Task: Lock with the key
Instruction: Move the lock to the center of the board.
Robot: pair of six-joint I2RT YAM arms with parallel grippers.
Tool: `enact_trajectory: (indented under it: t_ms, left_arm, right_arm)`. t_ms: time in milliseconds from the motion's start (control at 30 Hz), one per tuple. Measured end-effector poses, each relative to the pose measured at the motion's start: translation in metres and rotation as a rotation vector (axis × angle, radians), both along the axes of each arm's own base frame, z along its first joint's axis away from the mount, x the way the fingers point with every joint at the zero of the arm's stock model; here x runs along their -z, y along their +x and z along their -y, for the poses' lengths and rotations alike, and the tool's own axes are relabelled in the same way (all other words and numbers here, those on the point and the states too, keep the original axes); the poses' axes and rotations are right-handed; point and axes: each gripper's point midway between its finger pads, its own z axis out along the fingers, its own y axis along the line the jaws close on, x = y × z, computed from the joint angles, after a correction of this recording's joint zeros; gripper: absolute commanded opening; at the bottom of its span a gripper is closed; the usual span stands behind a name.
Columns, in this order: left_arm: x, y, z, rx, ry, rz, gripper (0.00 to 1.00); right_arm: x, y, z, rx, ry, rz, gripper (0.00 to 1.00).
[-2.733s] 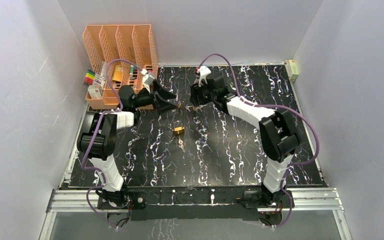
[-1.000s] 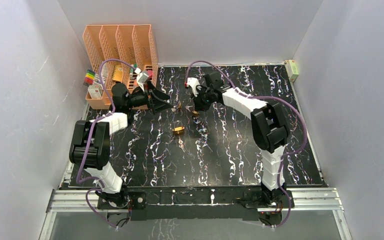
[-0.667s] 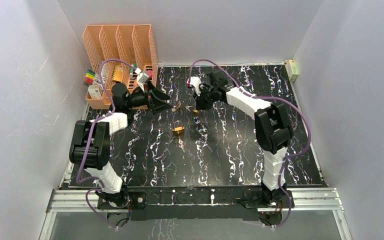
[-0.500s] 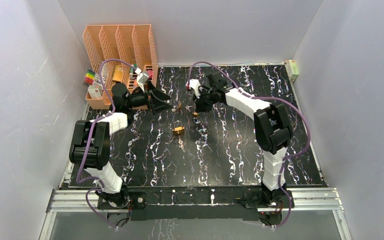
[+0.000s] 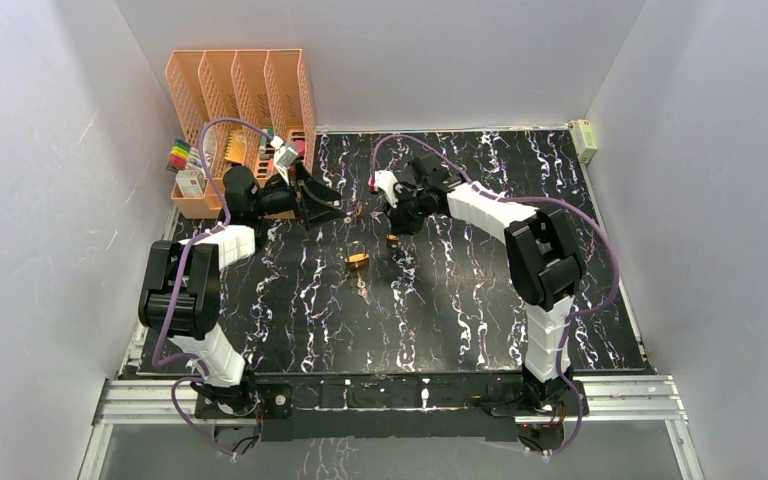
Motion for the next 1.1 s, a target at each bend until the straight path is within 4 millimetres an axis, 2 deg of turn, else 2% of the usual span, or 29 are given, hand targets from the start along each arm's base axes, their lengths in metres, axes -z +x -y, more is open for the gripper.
enact_trajectory:
  t_ms: [100,300,500,633,733,833,967,1100]
  left_arm:
    - [0.0,0.0,0.0,0.0,0.0,0.0,0.98]
    - [0.0,0.002,-0.002,-0.005,0.003,0.014,0.98]
    - [0.0,0.009,-0.009,-0.046,0.006,0.031,0.98]
    - [-0.006,0.015,-0.017,-0.091,0.007,0.054,0.98]
    - [-0.013,0.016,-0.021,-0.117,0.008,0.086,0.98]
    - [-0.015,0.018,-0.024,-0.145,0.018,0.105,0.98]
    - [-0.008,0.025,-0.029,-0.212,0.06,0.107,0.98]
    - [0.0,0.031,-0.035,-0.264,0.104,0.099,0.98]
  right_arm:
    - [-0.005,-0.001,-0.001,-0.001,0.007,0.009,0.3]
    - [-0.028,0.0,-0.004,-0.009,0.042,0.036,0.35]
    - [-0.061,0.003,-0.01,-0.02,0.083,0.074,0.43]
    - [-0.09,-0.002,-0.021,-0.049,0.127,0.111,0.45]
    - [-0.109,-0.014,-0.042,-0.1,0.152,0.147,0.45]
    - [-0.12,-0.039,-0.07,-0.176,0.171,0.164,0.45]
    - [-0.119,-0.074,-0.098,-0.267,0.177,0.153,0.45]
    - [-0.111,-0.089,-0.109,-0.301,0.166,0.133,0.44]
